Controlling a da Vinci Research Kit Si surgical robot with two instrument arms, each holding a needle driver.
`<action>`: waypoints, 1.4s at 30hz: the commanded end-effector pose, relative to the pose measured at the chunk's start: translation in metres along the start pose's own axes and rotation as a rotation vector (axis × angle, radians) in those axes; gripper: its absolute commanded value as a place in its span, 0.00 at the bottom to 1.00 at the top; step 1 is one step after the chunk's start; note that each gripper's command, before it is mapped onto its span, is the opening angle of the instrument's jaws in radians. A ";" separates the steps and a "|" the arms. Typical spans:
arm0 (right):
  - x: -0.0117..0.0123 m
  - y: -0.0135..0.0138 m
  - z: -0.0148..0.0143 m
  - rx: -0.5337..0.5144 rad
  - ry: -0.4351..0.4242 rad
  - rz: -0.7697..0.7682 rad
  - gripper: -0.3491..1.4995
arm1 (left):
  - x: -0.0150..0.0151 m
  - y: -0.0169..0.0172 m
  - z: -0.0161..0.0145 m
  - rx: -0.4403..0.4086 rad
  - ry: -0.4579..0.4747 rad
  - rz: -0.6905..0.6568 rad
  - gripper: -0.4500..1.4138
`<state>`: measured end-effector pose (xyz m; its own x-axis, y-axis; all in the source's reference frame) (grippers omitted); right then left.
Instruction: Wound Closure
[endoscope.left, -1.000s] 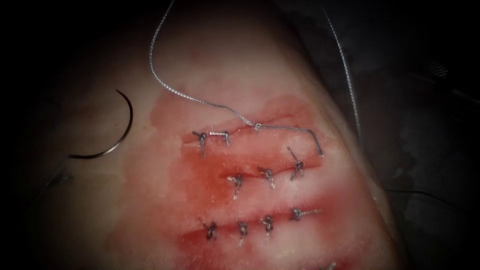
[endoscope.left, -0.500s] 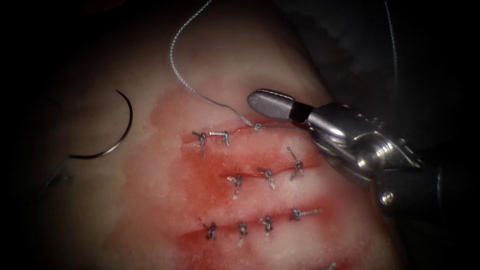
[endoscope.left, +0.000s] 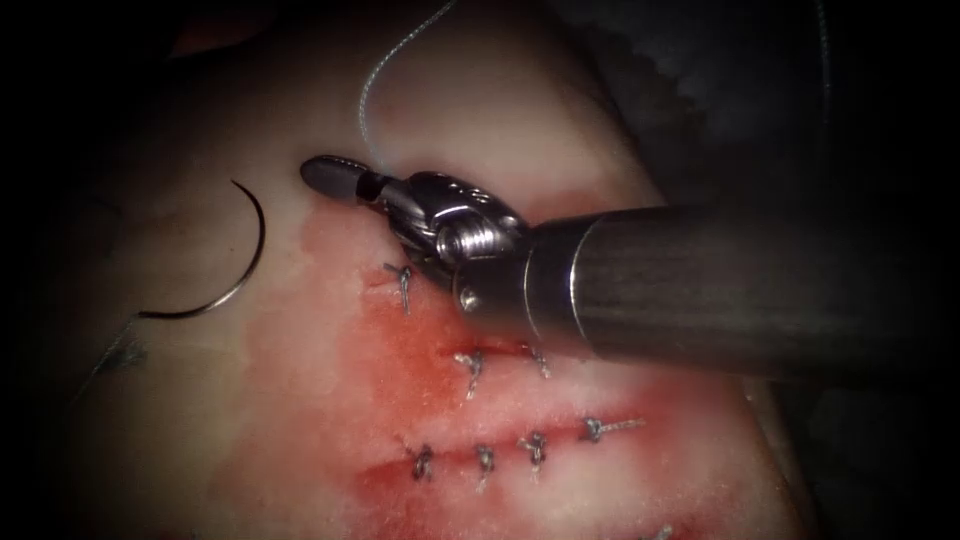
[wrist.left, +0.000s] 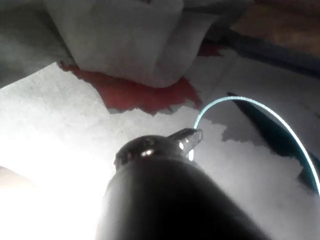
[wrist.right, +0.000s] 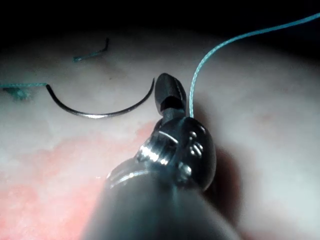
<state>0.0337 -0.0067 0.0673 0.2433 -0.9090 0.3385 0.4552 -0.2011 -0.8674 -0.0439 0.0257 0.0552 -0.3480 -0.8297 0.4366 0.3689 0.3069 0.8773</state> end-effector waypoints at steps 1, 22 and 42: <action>-0.0002 -0.0015 0.0021 0.004 -0.017 -0.001 0.00 | -0.0008 -0.0003 0.0003 0.006 -0.002 -0.002 0.00; -0.0043 -0.0041 -0.0017 -0.035 -0.213 0.068 0.15 | 0.0103 0.0015 -0.0138 0.020 0.340 -0.346 0.00; -0.0047 -0.0013 -0.0068 -0.238 -0.205 0.090 0.38 | 0.0075 0.0092 -0.0124 -0.103 0.291 -0.247 0.00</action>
<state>0.0252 -0.0051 0.0641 0.4483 -0.8427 0.2982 0.2168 -0.2211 -0.9508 -0.0320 0.0154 0.0644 -0.1876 -0.9738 0.1286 0.4020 0.0434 0.9146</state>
